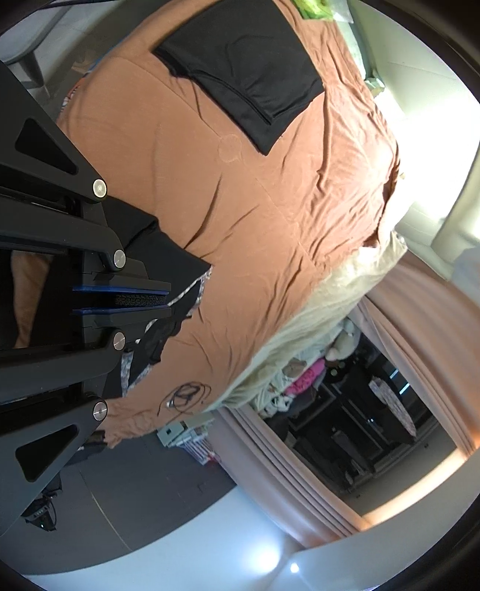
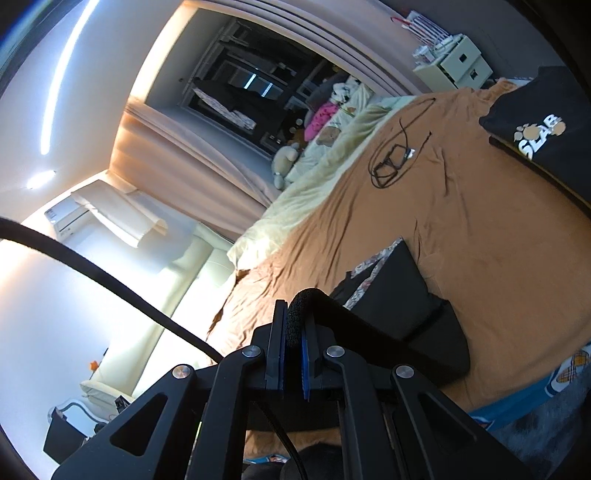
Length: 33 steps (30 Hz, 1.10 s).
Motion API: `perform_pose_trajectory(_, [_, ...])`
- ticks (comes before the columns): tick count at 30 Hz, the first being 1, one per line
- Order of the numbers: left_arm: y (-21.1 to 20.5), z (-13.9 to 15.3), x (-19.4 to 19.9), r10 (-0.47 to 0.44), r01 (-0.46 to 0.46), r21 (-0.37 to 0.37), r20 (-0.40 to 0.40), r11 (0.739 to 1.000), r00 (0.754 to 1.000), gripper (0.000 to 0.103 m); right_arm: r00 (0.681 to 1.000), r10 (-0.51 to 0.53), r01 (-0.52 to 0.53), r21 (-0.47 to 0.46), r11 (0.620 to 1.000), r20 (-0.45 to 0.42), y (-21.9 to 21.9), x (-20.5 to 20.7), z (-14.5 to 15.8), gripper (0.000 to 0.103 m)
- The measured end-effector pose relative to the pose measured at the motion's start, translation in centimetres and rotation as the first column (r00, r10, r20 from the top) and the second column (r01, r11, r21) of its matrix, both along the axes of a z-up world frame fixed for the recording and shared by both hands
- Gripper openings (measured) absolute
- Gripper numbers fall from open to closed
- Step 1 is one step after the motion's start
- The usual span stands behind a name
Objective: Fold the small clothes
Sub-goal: 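Lift the hem with both grippers and fold it toward the collar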
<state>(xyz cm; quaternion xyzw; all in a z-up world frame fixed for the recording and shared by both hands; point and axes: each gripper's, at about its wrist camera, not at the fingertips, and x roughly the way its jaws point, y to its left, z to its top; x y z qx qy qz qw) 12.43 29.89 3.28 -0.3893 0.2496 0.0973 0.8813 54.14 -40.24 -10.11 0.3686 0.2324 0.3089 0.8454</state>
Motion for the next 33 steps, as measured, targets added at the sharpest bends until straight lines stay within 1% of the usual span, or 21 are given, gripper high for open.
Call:
perform_pose_trajectory(6, [1.4,-2.2,5.6,0.005,-0.005,-0.003,-0.059,1.000,0.998,0.005,0.999,-0.009,0.008,-0.028,1.000,-0.045,2.4,6.5,0.0,0.003])
perform_pose_trajectory(9, [1.9,-3.3,8.3,0.005,-0.005,-0.002,-0.088,1.000,0.996,0.005,0.998,-0.014,0.011,-0.045,0.999,-0.065,3.6,8.6,0.3,0.003])
perform_pose_trajectory(19, [3.6,-7.9,16.7,-0.007,0.006,-0.002,-0.192,1.000,0.981,0.005,0.988,-0.038,0.024,-0.096,0.995,-0.151,5.9,13.5,-0.2,0.003])
perform_pose_trajectory(21, [3.9,-8.9,18.0,-0.008,0.007,-0.005,-0.207,1.000,0.978,0.005,0.985,-0.046,0.028,-0.109,0.994,-0.167,6.5,14.9,-0.5,0.003])
perform_pose_trajectory(22, [4.1,-9.4,18.6,-0.007,0.006,-0.005,-0.215,1.000,0.977,0.005,0.984,-0.045,0.026,-0.112,0.993,-0.173,6.5,14.9,-0.5,0.003])
perform_pose_trajectory(27, [4.9,-11.7,21.7,-0.004,0.003,-0.005,-0.258,1.000,0.966,0.005,0.976,-0.049,0.020,-0.135,0.991,-0.213,7.8,17.3,-1.4,0.003])
perform_pose_trajectory(33, [5.8,-14.6,24.2,0.001,-0.002,-0.004,-0.307,1.000,0.952,0.005,0.966,-0.059,0.016,-0.169,0.986,-0.251,9.2,19.4,-2.4,0.003])
